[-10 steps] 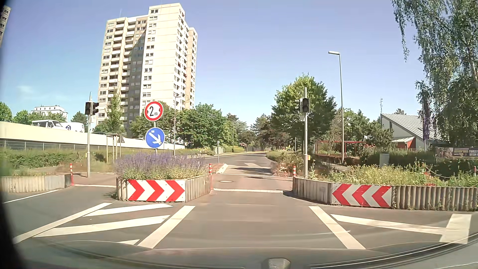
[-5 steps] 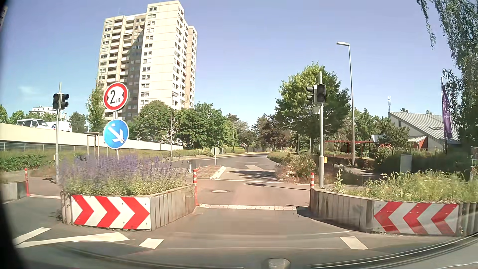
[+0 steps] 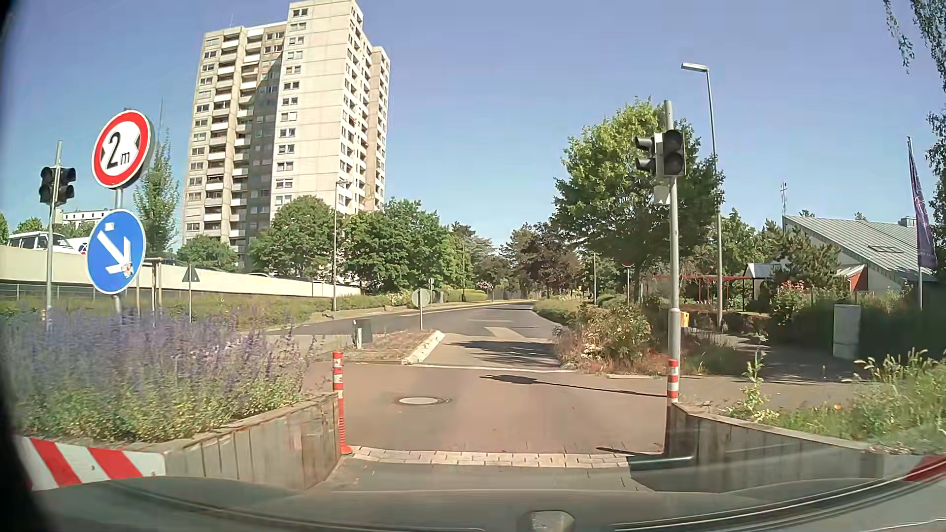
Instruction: Follow the waypoints while adhering to traffic rules and regulations
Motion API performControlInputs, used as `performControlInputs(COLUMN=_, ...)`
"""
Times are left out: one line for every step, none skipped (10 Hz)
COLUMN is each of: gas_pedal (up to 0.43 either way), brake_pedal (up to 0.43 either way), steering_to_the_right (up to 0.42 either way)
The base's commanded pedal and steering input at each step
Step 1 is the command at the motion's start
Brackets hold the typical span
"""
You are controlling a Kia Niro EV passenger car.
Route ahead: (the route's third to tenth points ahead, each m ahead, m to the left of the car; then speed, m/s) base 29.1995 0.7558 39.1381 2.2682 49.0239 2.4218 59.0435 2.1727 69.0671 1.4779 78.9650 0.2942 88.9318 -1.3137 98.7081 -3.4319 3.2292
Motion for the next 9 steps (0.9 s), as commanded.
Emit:
performControlInputs(gas_pedal=0.000, brake_pedal=0.378, steering_to_the_right=-0.014)
performControlInputs(gas_pedal=0.000, brake_pedal=0.372, steering_to_the_right=-0.016)
performControlInputs(gas_pedal=0.000, brake_pedal=0.360, steering_to_the_right=-0.021)
performControlInputs(gas_pedal=0.000, brake_pedal=0.329, steering_to_the_right=-0.021)
performControlInputs(gas_pedal=0.000, brake_pedal=0.305, steering_to_the_right=-0.019)
performControlInputs(gas_pedal=0.000, brake_pedal=0.280, steering_to_the_right=-0.017)
performControlInputs(gas_pedal=0.000, brake_pedal=0.250, steering_to_the_right=-0.015)
performControlInputs(gas_pedal=0.000, brake_pedal=0.213, steering_to_the_right=-0.015)
performControlInputs(gas_pedal=0.000, brake_pedal=0.165, steering_to_the_right=-0.015)
